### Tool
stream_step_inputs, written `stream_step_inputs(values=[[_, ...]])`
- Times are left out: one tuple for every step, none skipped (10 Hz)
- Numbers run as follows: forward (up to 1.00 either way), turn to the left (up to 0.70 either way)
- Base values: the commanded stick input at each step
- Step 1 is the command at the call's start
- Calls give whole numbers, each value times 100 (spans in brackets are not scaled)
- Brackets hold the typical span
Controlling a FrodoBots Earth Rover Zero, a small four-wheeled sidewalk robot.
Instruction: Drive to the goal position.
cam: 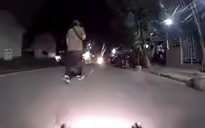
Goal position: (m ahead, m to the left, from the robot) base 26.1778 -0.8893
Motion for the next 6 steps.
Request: stream_step_inputs(values=[[70,0],[70,0],[70,0],[70,0],[70,0],[70,0]])
